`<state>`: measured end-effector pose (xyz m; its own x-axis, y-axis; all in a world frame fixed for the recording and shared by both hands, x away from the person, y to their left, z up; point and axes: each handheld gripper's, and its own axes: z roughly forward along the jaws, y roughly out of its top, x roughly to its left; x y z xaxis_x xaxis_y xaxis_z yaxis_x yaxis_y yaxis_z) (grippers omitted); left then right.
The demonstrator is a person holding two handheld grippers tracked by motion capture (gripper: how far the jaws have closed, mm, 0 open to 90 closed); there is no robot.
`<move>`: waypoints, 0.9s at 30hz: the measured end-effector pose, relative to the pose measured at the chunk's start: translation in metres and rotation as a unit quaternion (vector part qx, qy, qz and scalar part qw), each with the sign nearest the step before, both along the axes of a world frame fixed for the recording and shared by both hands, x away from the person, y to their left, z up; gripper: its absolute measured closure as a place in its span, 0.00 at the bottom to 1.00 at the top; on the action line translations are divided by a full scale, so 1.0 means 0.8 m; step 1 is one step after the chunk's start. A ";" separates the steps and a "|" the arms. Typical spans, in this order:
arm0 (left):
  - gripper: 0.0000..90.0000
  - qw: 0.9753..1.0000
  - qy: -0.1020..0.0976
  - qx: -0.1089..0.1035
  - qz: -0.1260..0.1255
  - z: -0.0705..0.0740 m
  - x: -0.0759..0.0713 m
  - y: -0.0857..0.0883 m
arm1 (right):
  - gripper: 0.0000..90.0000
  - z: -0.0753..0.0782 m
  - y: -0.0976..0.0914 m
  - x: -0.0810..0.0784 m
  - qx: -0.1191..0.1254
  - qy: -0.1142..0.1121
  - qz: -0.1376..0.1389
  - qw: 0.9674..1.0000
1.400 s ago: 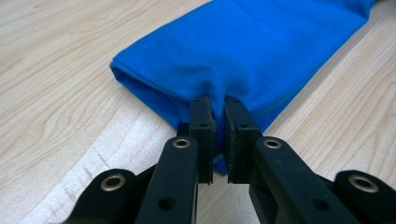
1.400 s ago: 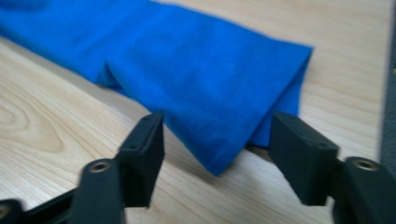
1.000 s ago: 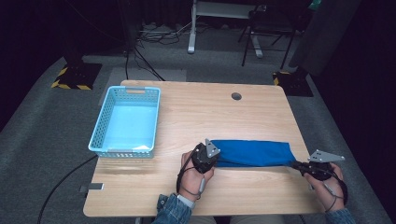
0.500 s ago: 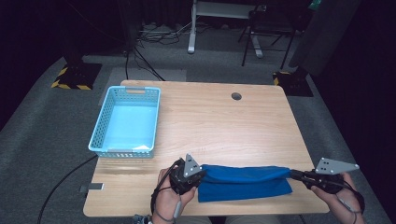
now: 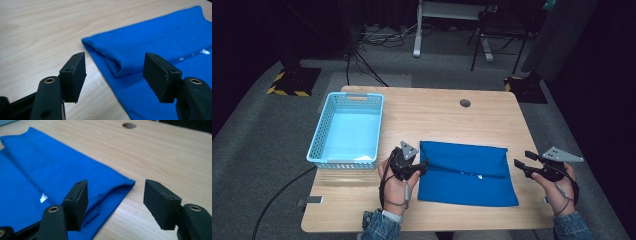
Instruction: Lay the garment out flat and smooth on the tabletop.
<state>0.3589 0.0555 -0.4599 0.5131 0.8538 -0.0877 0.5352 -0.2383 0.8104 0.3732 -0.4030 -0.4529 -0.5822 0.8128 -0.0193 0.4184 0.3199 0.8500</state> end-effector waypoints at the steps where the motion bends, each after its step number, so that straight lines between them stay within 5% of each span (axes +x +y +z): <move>1: 0.39 1.000 0.004 -0.001 -0.007 -0.003 0.000 -0.002 | 0.40 -0.003 0.002 -0.001 0.002 0.005 0.005 1.000; 6: 0.37 0.999 0.015 0.021 -0.041 -0.019 0.009 -0.024 | 0.37 -0.019 0.021 -0.002 0.002 0.024 0.050 0.998; 11: 0.40 0.997 0.026 0.044 -0.059 -0.033 0.020 -0.046 | 0.38 -0.035 0.038 0.002 -0.024 0.048 0.080 0.995; 13: 0.51 0.996 0.030 0.058 -0.060 -0.037 0.023 -0.051 | 0.44 -0.044 0.042 0.004 -0.040 0.057 0.088 0.994; 15: 0.71 0.994 0.023 0.086 -0.056 -0.039 0.023 -0.054 | 0.62 -0.050 0.046 0.005 -0.056 0.066 0.104 0.991; 17: 0.87 0.994 0.019 0.086 -0.057 -0.036 0.020 -0.052 | 0.80 -0.050 0.050 0.003 -0.074 0.054 0.108 0.990; 19: 0.92 0.995 0.014 0.085 -0.058 -0.030 0.013 -0.050 | 0.92 -0.045 0.052 -0.001 -0.081 0.046 0.105 0.990; 27: 0.93 0.994 0.004 0.071 -0.085 0.006 -0.027 -0.041 | 0.94 -0.011 0.049 -0.029 -0.074 0.022 0.114 0.991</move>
<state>0.3370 0.0226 -0.4554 0.6515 0.7583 0.0229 0.4836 -0.4383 0.7577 0.3499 -0.3640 -0.4617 -0.7531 0.6504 -0.0991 0.3561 0.5297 0.7698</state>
